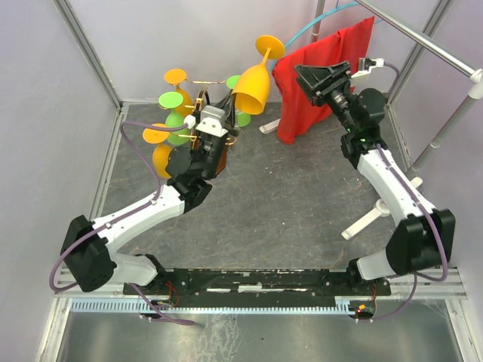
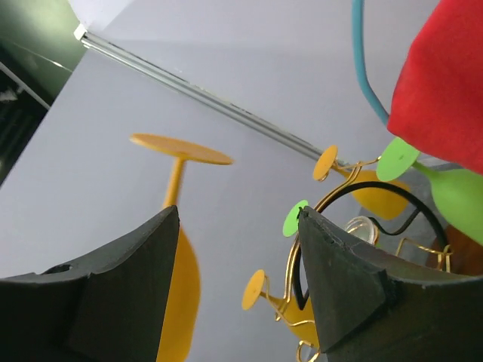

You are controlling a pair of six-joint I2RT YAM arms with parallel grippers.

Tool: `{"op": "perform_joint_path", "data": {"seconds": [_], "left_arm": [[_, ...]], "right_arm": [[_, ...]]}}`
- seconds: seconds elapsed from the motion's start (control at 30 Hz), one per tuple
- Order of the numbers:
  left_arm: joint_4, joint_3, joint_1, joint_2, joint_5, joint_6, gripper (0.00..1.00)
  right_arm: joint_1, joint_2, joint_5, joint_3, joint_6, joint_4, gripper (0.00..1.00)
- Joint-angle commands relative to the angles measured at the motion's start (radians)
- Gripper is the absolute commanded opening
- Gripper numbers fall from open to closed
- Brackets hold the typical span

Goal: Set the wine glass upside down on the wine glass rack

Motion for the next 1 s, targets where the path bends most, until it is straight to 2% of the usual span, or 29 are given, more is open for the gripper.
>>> {"op": "perform_joint_path", "data": {"seconds": [0.0,0.53,0.67,0.97], "left_arm": [[0.221,-0.009,0.003,0.025,0.044,-0.046,0.03],[0.230,-0.005,0.014,0.064,0.035,-0.073,0.03],[0.231,-0.002,0.014,0.070,0.050,-0.071,0.03],[0.230,-0.008,0.014,0.067,0.054,-0.084,0.03]], "right_arm": [[0.010,0.090,-0.062,0.045,0.221,0.258,0.71],[0.050,0.207,-0.141,0.149,0.255,0.447,0.66],[0.067,0.232,-0.155,0.164,0.252,0.446,0.64],[0.128,0.244,-0.171,0.225,0.158,0.334,0.60]]}}
